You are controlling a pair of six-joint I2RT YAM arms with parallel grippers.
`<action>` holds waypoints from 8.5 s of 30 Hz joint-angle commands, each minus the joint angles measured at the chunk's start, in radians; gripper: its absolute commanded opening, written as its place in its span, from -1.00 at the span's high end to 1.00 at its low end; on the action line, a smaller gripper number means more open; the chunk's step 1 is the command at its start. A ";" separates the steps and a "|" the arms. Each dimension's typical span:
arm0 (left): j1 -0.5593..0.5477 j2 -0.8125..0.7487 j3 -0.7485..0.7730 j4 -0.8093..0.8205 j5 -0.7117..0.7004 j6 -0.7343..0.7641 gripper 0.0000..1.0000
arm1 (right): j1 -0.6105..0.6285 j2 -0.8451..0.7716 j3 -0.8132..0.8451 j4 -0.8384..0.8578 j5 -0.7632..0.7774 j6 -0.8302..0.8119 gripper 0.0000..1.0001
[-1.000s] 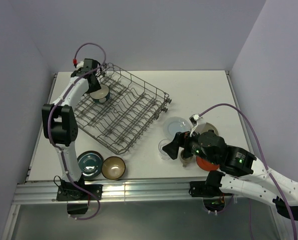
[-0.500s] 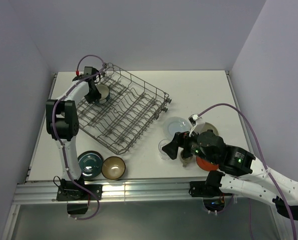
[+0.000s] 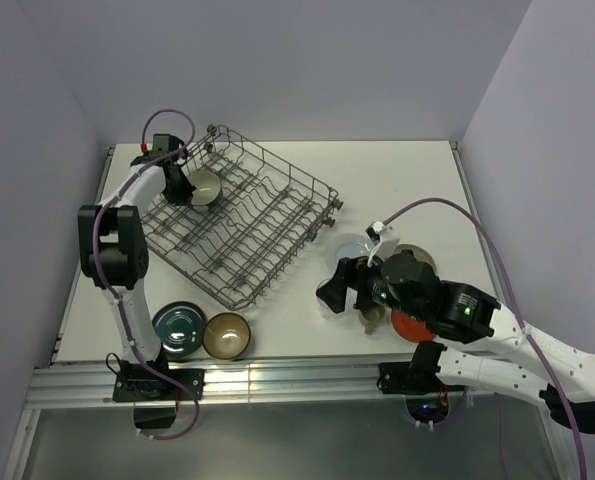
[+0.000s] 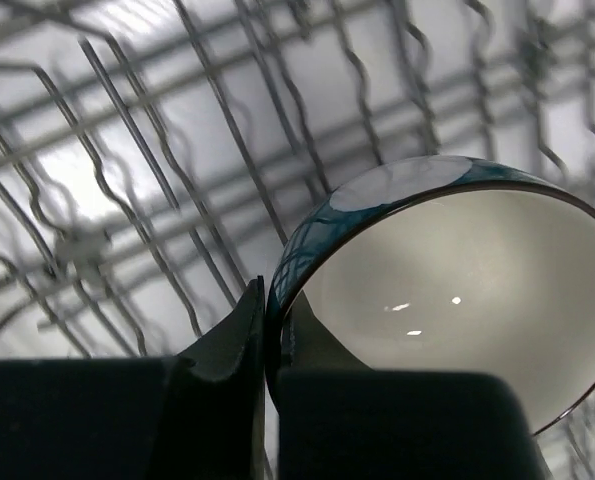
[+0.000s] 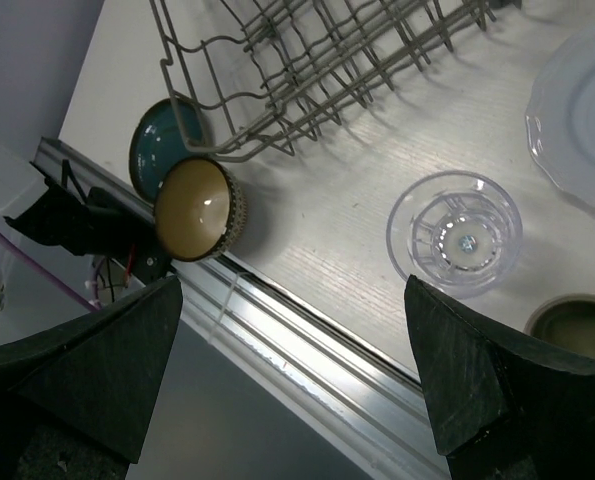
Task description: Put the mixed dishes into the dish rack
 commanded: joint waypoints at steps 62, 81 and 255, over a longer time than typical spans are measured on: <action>-0.427 -1.064 -0.774 0.438 0.662 -0.308 1.00 | -0.040 0.539 0.551 0.299 -0.118 0.008 1.00; -0.208 -0.942 -0.786 0.450 0.694 -0.246 -0.95 | -0.191 0.724 0.580 0.360 -0.212 -0.009 1.00; -0.631 -1.150 -0.947 1.039 0.903 -0.802 -0.99 | -0.246 0.013 0.043 0.365 -0.401 0.106 1.00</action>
